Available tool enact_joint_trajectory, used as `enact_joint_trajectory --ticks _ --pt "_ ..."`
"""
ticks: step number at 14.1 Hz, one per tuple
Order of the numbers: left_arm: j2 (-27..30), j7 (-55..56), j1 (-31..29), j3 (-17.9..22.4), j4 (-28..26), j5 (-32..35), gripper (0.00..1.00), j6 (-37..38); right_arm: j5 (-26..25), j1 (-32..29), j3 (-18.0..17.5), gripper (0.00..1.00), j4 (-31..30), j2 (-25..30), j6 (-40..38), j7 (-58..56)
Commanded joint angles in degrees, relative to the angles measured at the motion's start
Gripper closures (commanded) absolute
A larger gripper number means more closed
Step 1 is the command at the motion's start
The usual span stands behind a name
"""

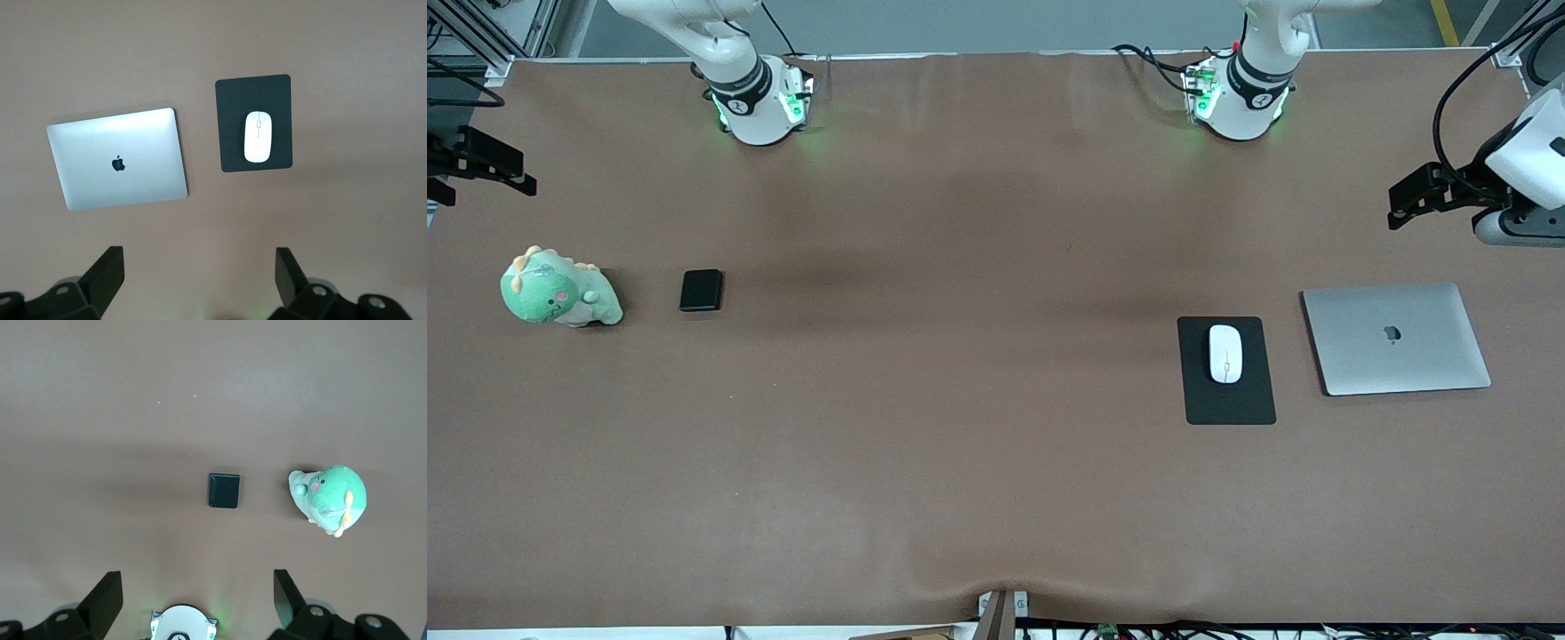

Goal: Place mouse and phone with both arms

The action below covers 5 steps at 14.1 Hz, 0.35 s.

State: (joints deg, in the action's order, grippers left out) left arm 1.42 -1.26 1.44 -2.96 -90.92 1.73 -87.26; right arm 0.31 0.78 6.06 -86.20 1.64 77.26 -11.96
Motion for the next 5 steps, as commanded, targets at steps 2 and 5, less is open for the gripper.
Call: enact_joint_trajectory --ticks 2,5 --pt "0.78 -0.33 -0.12 -0.12 0.04 0.29 0.0 1.04 -1.1 0.45 0.09 0.0 -1.16 1.43 -0.09 -0.52" --pt "0.78 -0.15 -0.12 -0.2 -0.05 0.38 0.0 1.04 -1.1 0.45 0.09 0.0 -1.07 1.43 -0.09 -0.52"
